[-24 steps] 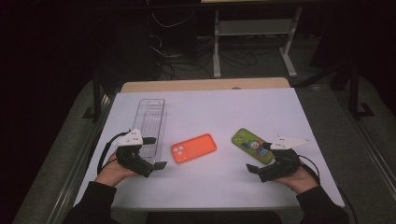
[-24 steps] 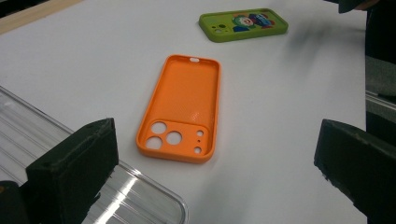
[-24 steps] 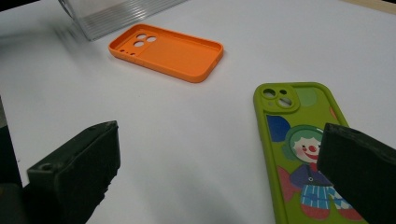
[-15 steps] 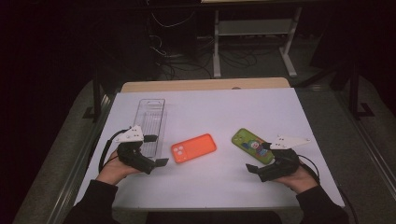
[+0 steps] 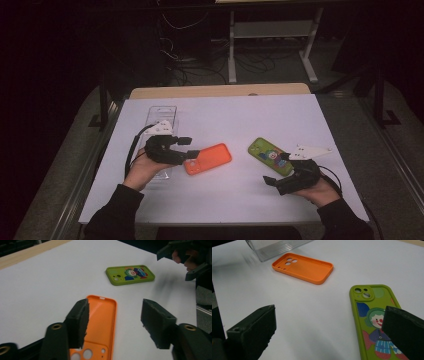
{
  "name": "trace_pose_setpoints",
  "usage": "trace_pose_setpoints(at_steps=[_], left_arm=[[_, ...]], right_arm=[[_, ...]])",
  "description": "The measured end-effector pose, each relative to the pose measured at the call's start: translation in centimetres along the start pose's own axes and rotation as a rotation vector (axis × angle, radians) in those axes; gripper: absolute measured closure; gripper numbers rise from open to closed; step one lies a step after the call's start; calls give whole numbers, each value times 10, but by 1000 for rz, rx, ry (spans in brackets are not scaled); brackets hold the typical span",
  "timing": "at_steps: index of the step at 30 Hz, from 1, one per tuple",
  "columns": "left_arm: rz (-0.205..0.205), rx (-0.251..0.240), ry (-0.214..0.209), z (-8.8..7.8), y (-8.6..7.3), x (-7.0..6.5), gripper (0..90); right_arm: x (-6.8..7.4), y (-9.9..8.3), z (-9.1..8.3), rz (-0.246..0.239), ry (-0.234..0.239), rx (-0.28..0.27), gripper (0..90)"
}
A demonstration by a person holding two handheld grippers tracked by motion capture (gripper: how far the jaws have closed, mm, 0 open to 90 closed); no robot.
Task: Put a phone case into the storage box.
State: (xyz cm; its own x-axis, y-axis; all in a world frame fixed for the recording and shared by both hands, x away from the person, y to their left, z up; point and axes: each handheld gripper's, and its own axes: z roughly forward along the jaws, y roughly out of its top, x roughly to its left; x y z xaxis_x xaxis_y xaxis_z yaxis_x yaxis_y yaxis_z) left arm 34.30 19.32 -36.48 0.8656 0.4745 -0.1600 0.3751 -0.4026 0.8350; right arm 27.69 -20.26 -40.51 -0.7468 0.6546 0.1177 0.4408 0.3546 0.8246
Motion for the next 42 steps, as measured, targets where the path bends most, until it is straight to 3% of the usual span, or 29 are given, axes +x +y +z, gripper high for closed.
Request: trace_pose_setpoints(at_steps=[7, 16, 20, 21, 23, 28, 33, 35, 36, 37, 38, 42], left_arm=[[1, 74, -10, 38, 12, -2, 679], [5, 144, -23, 76, 19, -2, 897], [12, 175, -17, 90, 15, 1, 899], [-12, 173, -21, 95, 13, 2, 899], [-1, 190, -25, 104, 10, 5, 899], [-29, 204, -16, 123, 2, 5, 899], [-24, 223, -22, 132, 0, 3, 899], [-1, 248, -27, 135, -1, 2, 899], [-12, 242, -30, 137, -1, 1, 899], [10, 259, -30, 136, -1, 2, 899], [-7, 243, -33, 139, -2, 1, 899], [-14, 249, -34, 142, -4, 1, 899]], right_arm=[[-1, 0, 0, 2, 2, 3, 0], [-1, 0, -1, 1, 3, 2, 0], [-1, 0, 0, -1, 3, 3, 0], [-1, 0, 0, -1, 3, 3, 0], [0, 0, 0, 2, 5, 3, 0], [-1, 0, 0, 4, 4, 1, 0], [-1, 0, -1, 1, 4, 2, 0], [0, 0, -1, 0, 4, 1, 0], [0, 0, -1, 2, 4, 2, 0], [0, -1, -2, 2, 4, 3, 0], [0, -1, -2, 5, 3, 4, 0], [0, -1, -3, 6, 1, 4, 0]])
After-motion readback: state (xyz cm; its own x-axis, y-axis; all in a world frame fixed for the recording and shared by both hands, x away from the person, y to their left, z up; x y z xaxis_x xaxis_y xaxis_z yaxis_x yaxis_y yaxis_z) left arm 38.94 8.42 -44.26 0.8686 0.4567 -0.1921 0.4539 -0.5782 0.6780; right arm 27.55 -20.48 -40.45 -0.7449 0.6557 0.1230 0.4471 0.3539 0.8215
